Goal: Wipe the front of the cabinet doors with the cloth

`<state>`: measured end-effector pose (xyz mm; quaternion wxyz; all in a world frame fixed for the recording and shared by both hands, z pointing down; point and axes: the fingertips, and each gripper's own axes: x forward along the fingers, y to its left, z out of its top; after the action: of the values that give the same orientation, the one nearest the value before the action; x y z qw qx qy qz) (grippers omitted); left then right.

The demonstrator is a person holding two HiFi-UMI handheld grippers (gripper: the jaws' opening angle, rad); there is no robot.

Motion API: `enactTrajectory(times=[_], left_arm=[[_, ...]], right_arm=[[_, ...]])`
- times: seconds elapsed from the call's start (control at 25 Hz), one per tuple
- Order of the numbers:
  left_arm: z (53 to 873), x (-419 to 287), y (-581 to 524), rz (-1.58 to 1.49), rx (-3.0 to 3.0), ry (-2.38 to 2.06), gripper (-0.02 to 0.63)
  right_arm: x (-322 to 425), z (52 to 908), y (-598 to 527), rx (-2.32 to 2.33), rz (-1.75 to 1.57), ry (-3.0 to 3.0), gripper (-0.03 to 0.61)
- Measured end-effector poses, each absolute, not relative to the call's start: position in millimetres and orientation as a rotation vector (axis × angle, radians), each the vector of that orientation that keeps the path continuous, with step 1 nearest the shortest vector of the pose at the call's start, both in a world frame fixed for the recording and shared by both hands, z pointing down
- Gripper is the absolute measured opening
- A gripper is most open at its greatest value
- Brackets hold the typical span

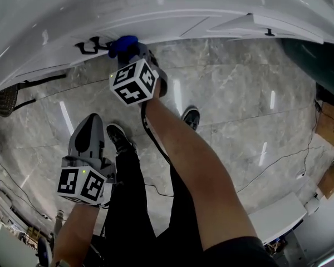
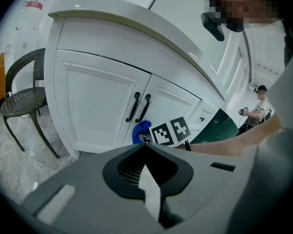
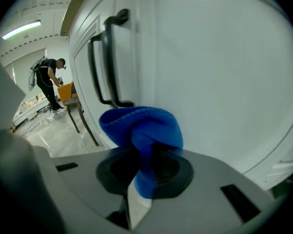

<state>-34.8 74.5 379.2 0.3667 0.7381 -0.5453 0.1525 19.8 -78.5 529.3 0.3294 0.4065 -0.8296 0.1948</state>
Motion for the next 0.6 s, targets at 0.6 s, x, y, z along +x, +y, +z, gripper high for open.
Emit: enactTrajectory(times=[0.6], left_arm=[[392,97,54,0.417,1.969,-1.255,-0.002]], right_arm=[[211,541,-95,1.198,0.505,-2.039,0.051]])
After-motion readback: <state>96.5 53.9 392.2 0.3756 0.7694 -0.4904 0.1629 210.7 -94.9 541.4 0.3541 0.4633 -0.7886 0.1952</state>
